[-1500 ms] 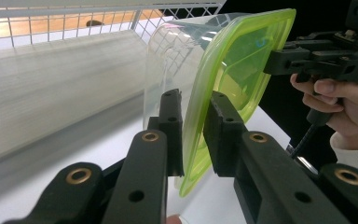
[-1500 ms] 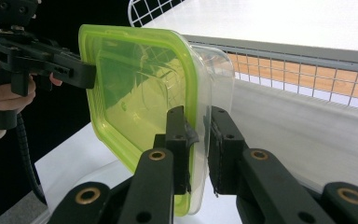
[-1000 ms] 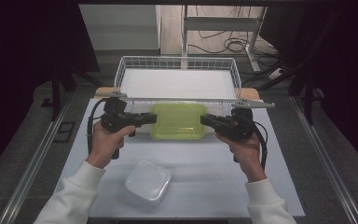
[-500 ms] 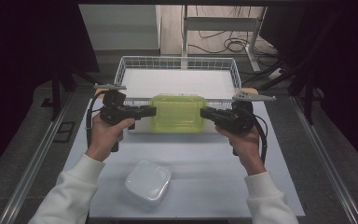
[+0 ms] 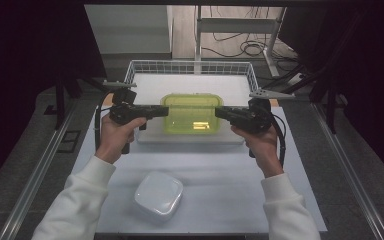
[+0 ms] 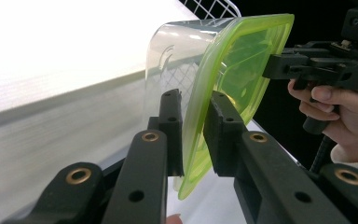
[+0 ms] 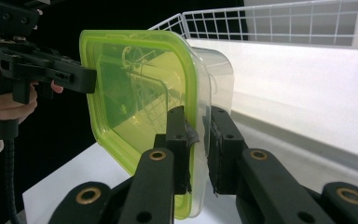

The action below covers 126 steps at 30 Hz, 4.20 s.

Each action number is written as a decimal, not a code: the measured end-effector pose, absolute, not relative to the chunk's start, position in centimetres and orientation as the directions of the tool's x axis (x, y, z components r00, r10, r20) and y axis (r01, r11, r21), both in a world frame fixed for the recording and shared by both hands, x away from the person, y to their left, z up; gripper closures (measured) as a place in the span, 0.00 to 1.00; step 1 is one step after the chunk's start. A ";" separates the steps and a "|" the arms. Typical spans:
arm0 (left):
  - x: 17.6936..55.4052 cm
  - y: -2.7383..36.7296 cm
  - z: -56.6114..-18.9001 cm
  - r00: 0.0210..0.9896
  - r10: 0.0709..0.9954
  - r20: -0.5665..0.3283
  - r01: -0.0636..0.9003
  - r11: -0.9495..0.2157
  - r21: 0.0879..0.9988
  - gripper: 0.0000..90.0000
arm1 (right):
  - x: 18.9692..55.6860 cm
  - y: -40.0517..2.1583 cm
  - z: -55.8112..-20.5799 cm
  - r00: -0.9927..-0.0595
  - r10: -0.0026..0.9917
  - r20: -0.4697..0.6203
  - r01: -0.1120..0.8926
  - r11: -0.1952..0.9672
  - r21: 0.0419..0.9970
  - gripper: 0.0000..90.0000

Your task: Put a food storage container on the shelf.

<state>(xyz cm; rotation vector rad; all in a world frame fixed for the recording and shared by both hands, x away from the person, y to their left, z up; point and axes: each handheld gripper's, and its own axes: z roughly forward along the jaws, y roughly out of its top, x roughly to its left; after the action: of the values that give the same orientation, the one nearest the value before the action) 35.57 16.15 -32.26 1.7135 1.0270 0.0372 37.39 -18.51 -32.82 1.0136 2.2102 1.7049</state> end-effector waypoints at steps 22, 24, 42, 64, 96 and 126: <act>39.4 16.1 -30.2 0.616 0.654 -0.439 0.608 -0.039 0.793 0.87 | 41.6 -18.5 -30.9 -0.753 0.596 0.279 0.415 0.101 0.904 0.88; 39.8 16.3 -30.3 0.611 0.651 -0.450 0.613 -0.030 0.790 0.87 | 42.0 -18.5 -30.7 -0.755 0.593 0.281 0.415 0.101 0.904 0.88; 43.8 16.4 -30.5 0.570 0.654 -0.497 0.665 -0.012 0.747 0.88 | 45.6 -17.9 -30.4 -0.693 0.621 0.366 0.527 0.090 0.845 0.88; 48.7 16.5 -32.1 0.453 0.639 -0.621 0.762 0.085 0.642 0.87 | 50.0 -17.8 -31.4 -0.561 0.637 0.529 0.678 -0.013 0.735 0.86; 47.8 17.2 -31.7 0.486 0.733 -0.476 0.627 0.087 0.774 0.33 | 48.6 -17.3 -30.5 -0.461 0.738 0.492 0.586 -0.164 0.794 0.33; 32.2 18.2 -34.9 0.682 0.665 -0.305 0.555 -0.198 0.808 0.32 | 37.7 -21.4 -32.5 -0.741 0.636 0.216 0.515 0.331 0.791 0.41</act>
<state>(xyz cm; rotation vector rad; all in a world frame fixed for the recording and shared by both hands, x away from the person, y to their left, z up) 32.20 18.19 -34.86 1.8706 0.9576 0.1354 37.66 -21.43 -32.48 1.0677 2.4518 1.3796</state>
